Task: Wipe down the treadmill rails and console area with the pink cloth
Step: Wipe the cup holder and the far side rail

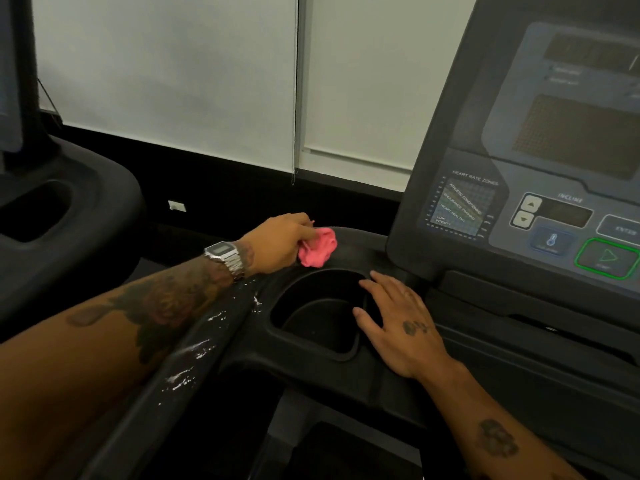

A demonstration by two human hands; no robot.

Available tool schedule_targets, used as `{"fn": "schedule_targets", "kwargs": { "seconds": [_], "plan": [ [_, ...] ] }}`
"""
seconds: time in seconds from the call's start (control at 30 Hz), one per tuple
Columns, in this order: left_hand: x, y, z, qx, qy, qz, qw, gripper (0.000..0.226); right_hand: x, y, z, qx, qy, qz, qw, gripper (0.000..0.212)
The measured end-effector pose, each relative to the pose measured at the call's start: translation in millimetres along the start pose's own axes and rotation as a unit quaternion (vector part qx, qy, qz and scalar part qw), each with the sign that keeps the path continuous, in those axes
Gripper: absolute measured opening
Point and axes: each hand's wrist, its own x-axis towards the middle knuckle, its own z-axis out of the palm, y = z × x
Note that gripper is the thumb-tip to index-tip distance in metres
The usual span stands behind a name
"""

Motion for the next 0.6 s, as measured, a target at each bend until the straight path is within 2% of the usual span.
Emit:
{"fn": "schedule_targets", "kwargs": {
  "seconds": [0.1,0.27,0.43,0.6],
  "plan": [
    [-26.5,-23.0,-10.4,-0.034,-0.005,-0.009,0.999,0.020,-1.0,0.4,0.3,0.003,0.001,-0.002,1.000,0.062],
    [-37.5,-28.1,-19.7,-0.039,-0.063,-0.037,0.997,0.020,1.4,-4.0,0.3,-0.004,0.003,0.009,1.000,0.058],
    [9.8,-8.1,-12.3,-0.033,-0.038,-0.045,0.998,0.014,2.4,-3.8,-0.5,0.002,-0.001,0.016,1.000,0.058],
    [32.1,8.2,2.2,-0.063,-0.005,-0.065,0.996,0.019,1.7,-2.2,-1.6,-0.003,-0.004,0.016,1.000,0.063]
  ]
}}
